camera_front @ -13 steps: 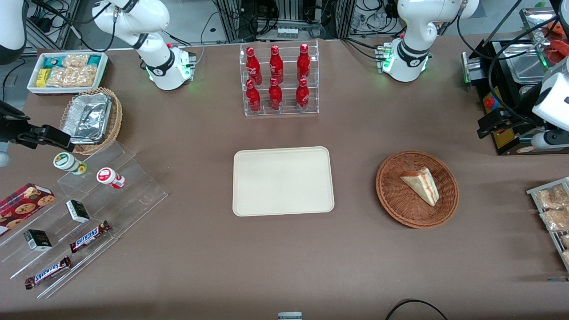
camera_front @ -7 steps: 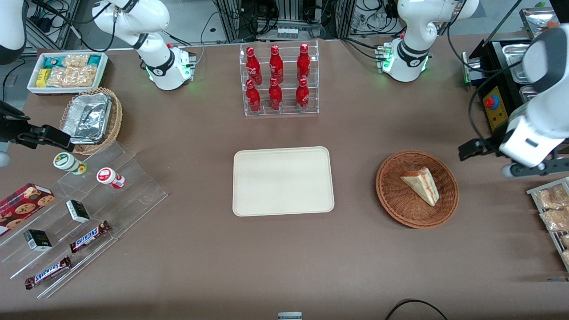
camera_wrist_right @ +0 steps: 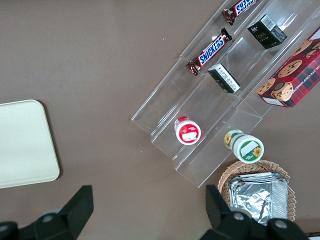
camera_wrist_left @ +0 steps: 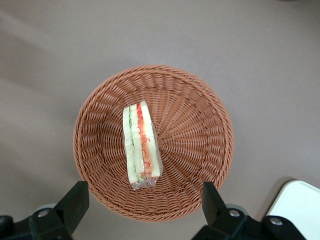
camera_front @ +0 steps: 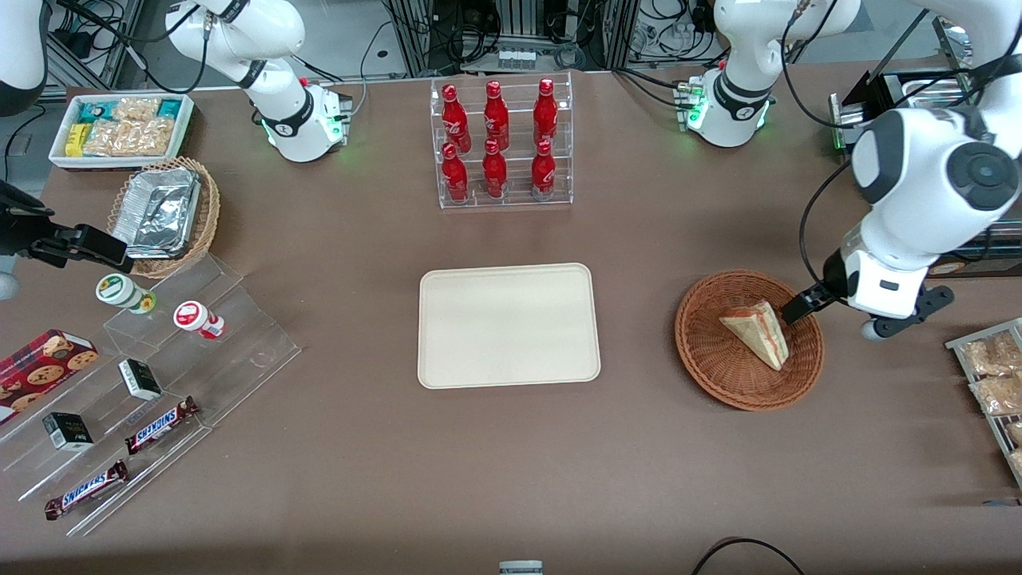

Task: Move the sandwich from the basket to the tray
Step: 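Lower the left gripper and close it on the wrapped sandwich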

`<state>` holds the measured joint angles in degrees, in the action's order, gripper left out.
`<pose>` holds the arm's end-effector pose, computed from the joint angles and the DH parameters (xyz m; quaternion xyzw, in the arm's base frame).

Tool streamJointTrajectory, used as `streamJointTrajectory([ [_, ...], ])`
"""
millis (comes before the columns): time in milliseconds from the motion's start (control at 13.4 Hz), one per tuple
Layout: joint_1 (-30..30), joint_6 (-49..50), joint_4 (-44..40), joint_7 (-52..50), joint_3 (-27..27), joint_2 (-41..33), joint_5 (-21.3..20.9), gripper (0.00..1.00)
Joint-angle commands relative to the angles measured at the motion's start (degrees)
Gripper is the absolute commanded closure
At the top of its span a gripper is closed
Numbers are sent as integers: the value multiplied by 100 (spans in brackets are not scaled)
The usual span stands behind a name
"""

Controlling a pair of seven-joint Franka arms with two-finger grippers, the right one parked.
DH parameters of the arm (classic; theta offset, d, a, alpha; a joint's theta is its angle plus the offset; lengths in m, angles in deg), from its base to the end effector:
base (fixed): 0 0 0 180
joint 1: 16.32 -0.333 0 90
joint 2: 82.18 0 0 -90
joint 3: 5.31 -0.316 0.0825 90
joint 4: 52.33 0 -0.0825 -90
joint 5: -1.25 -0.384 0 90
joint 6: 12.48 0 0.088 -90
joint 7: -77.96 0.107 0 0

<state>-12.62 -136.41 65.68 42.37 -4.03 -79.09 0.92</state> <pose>0.5619 -0.0486 0.4139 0.9646 0.2624 0.0238 0.0069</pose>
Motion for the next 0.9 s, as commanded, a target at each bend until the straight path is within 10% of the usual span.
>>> streamJointTrajectory([
  [0, 52, -526, 704, -466, 21, -221, -99, 0],
  [822, 61, -1809, 1118, -466, 38, 772, -107, 0],
])
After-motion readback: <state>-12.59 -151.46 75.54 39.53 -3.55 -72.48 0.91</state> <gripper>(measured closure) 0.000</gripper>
